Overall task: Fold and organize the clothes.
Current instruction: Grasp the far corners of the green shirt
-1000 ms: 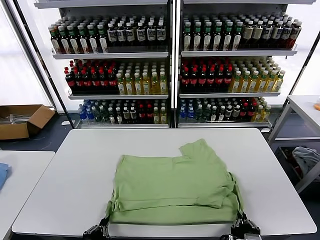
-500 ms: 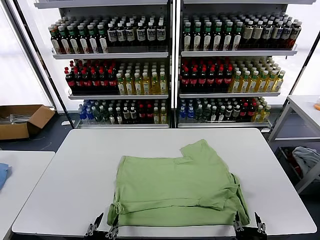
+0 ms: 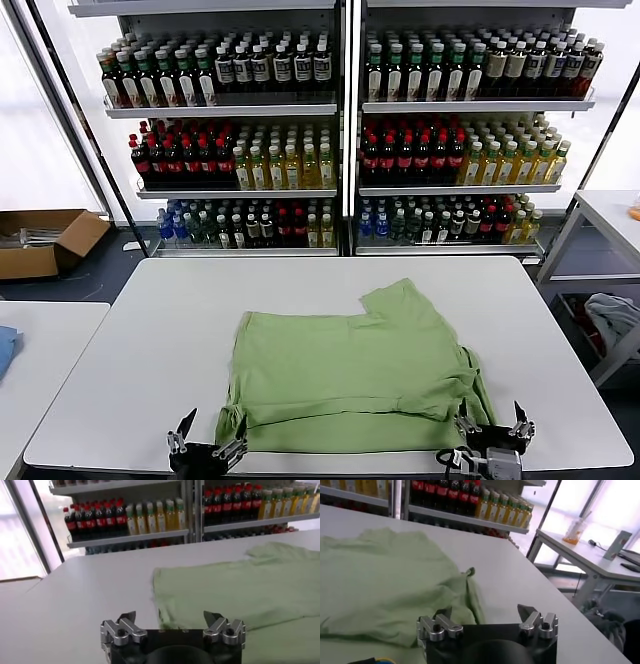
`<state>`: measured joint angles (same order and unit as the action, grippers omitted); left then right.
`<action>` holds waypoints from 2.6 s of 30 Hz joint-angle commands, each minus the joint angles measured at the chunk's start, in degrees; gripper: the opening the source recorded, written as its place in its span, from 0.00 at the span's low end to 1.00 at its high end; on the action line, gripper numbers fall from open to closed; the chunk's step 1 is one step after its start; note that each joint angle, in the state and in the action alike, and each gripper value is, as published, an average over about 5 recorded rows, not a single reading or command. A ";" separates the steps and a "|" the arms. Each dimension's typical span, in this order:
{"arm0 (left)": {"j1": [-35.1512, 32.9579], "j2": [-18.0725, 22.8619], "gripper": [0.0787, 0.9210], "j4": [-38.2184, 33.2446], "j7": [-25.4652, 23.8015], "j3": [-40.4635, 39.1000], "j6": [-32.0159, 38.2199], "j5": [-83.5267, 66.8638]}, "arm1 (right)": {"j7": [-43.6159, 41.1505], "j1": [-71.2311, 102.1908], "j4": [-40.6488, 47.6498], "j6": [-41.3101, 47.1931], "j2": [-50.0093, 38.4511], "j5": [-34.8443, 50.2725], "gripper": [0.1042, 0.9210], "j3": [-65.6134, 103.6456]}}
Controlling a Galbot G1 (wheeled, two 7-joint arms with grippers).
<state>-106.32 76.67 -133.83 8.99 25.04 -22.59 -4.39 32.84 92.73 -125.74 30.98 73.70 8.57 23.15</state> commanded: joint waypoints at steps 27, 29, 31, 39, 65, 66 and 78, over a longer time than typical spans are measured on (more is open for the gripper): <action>35.14 -14.01 0.88 17.94 -5.72 -0.62 -10.38 -21.76 | 1.54 -44.11 30.32 2.23 6.71 12.38 0.88 -8.81; 37.90 -15.09 0.88 20.59 -6.81 -1.39 -10.11 -23.20 | 0.22 -46.04 31.38 2.20 5.66 13.67 0.88 -9.10; 40.21 -15.79 0.88 23.01 -7.43 -2.21 -9.68 -24.64 | -2.33 -47.73 32.09 2.22 4.00 14.57 0.88 -9.79; 50.10 -14.25 0.88 34.53 -6.76 -6.20 -6.73 -27.43 | -7.48 -53.26 39.57 2.24 0.38 18.71 0.88 -11.84; 57.93 -9.08 0.88 46.71 -4.79 -12.64 -9.48 -24.95 | -7.89 -60.67 55.51 2.24 5.57 16.99 0.88 -12.35; 57.86 -9.13 0.88 46.78 -4.78 -12.58 -9.48 -24.79 | -7.94 -60.68 55.79 2.24 5.68 16.99 0.88 -12.25; 56.80 -9.47 0.88 46.45 -4.50 -12.02 -9.92 -24.99 | -8.23 -60.24 57.62 2.21 7.51 16.54 0.88 -11.65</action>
<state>-49.90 67.11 -88.26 4.42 13.32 -32.35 -29.52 24.71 33.08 -69.97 33.21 80.60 25.28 11.42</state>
